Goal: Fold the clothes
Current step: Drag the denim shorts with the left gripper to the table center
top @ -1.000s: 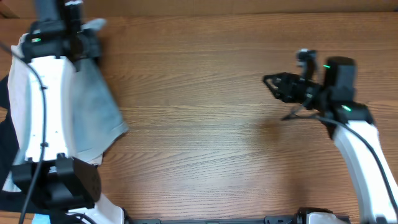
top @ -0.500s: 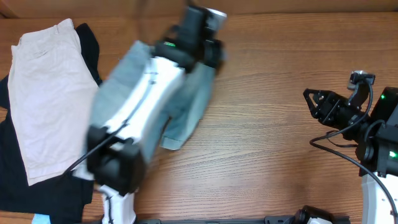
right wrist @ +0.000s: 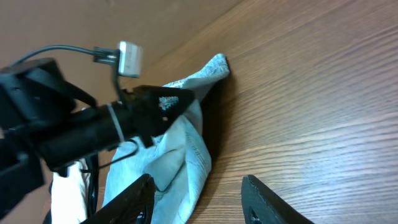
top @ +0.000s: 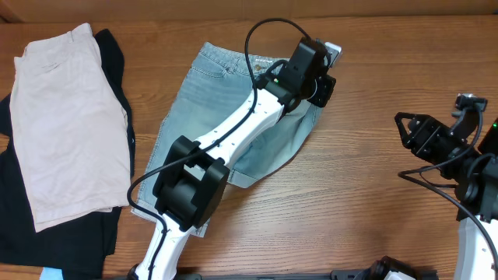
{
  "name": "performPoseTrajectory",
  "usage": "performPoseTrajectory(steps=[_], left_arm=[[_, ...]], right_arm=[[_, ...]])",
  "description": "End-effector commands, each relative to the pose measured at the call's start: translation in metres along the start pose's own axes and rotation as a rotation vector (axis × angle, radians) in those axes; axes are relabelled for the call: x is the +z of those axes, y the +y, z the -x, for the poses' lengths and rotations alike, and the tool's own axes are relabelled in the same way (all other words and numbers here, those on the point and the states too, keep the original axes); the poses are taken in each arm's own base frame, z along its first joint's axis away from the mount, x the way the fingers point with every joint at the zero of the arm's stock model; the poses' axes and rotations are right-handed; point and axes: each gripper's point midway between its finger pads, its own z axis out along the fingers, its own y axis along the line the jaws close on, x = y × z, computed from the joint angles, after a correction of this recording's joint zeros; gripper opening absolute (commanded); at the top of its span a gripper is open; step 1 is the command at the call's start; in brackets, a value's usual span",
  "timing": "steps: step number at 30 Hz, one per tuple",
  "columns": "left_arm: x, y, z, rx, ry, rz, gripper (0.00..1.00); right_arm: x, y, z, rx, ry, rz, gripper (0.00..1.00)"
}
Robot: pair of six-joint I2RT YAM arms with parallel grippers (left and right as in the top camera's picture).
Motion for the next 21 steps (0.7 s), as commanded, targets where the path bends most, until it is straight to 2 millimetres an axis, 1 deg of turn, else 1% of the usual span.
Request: performPoseTrajectory(steps=[1, 2, 4, 6, 8, 10, 13, 16, 19, 21], left_arm=[[-0.039, -0.017, 0.060, 0.000, -0.119, -0.050, 0.22], [-0.046, -0.017, 0.067, 0.006, -0.125, -0.048, 0.36], [-0.062, -0.014, 0.081, 0.039, -0.135, -0.034, 0.65], [-0.077, -0.005, 0.094, 0.045, -0.145, -0.006, 0.82], [-0.092, 0.008, 0.103, 0.034, -0.151, 0.016, 0.94], [-0.109, 0.028, 0.110, 0.006, -0.146, 0.048, 1.00], [-0.130, 0.060, 0.106, -0.046, -0.108, 0.100, 1.00], [-0.146, 0.097, 0.093, -0.111, -0.052, 0.155, 1.00], [-0.158, 0.131, 0.078, -0.174, -0.001, 0.202, 1.00], [-0.166, 0.149, 0.069, -0.209, 0.022, 0.228, 1.00]], right_arm=[[-0.008, 0.002, 0.007, -0.027, -0.028, -0.009, 0.49], [-0.007, 0.000, 0.006, -0.029, -0.022, -0.015, 0.49], [-0.005, -0.005, 0.001, -0.012, -0.001, -0.039, 0.54], [0.002, -0.010, -0.007, 0.002, 0.037, -0.052, 0.55], [0.012, -0.012, -0.017, 0.013, 0.087, -0.045, 0.56], [0.026, -0.013, -0.031, 0.021, 0.148, -0.033, 0.57], [0.049, -0.011, -0.055, 0.025, 0.260, -0.009, 0.58], [0.077, -0.006, -0.078, 0.016, 0.368, -0.023, 0.58], [0.108, -0.011, -0.103, 0.050, 0.439, -0.145, 0.58], [0.127, -0.012, -0.119, 0.085, 0.464, -0.220, 0.59]])
